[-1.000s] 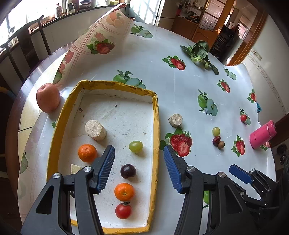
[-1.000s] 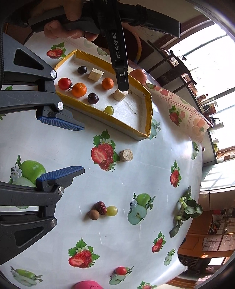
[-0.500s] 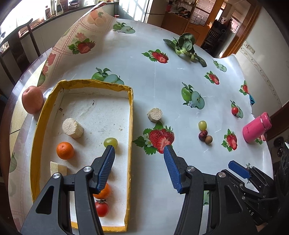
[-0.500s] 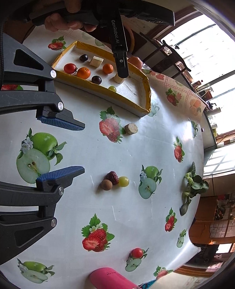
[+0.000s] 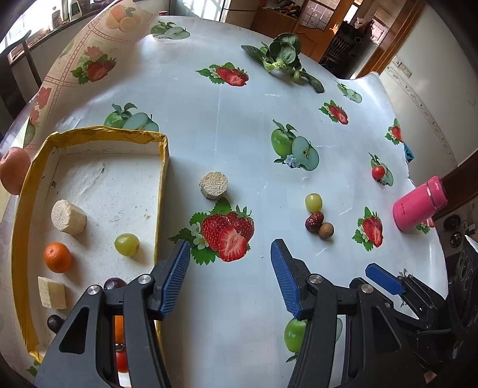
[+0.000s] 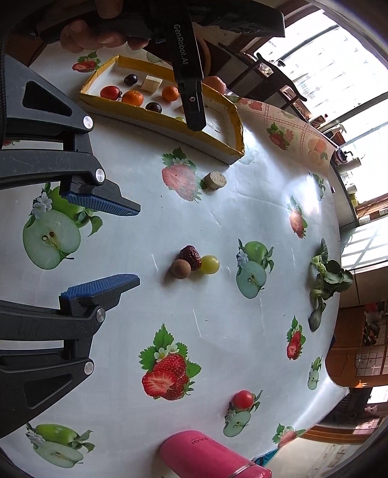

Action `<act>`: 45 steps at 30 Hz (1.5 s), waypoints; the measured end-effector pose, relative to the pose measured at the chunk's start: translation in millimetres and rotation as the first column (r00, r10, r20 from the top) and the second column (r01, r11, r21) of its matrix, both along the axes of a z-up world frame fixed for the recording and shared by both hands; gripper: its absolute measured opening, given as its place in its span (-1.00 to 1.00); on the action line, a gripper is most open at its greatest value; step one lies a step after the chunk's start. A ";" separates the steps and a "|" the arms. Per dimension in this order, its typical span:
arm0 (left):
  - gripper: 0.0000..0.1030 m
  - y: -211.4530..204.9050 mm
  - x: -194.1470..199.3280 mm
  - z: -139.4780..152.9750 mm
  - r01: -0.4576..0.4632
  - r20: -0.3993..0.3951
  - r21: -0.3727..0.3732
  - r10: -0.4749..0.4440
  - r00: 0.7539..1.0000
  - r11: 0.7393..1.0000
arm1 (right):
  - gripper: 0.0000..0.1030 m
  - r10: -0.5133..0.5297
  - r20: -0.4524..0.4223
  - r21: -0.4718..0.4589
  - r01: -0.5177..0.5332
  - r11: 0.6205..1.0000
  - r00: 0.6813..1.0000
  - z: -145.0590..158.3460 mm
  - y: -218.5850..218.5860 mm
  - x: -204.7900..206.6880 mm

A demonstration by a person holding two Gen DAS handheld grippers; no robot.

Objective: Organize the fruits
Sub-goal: 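Move both tools back toward the second rice cake and grapes, then grasp the second rice cake with the left tool while the right tool grasps a yellow grape, then carry the rice cake over the tray with the left tool while the right tool carries the grape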

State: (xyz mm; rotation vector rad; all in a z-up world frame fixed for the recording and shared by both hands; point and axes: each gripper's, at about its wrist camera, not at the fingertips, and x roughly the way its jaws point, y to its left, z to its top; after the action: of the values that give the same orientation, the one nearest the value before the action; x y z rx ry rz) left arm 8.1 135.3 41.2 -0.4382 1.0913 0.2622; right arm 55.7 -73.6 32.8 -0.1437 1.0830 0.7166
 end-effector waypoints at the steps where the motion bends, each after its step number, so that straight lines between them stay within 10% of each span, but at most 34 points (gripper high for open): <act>1: 0.07 -0.1 4.8 -3.0 0.001 -0.005 0.000 -0.001 1.000 1.000 | -0.19 -0.004 -0.002 0.000 0.004 1.000 1.000 -1.3 -0.4 2.8; 27: 0.00 20.5 76.2 -64.4 -0.016 -0.090 0.104 0.025 0.996 0.994 | -0.49 -0.077 -0.022 -0.064 0.075 0.995 0.997 -53.6 61.4 100.9; 32: -0.45 22.8 82.7 -63.5 -0.005 -0.079 0.125 0.015 0.997 0.992 | -0.54 -0.071 -0.030 -0.048 0.070 0.996 0.997 -53.5 58.0 103.9; 45: -0.45 13.3 44.1 -26.0 -0.005 -0.014 0.052 0.006 1.000 0.999 | -0.54 -0.057 0.000 0.039 0.057 0.998 0.998 -13.2 44.3 69.9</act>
State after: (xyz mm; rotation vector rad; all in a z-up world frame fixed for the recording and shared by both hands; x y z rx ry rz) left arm 52.2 148.6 15.2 -0.3934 1.0952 0.2979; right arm 125.6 -29.3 19.7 -0.0792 1.0668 0.6859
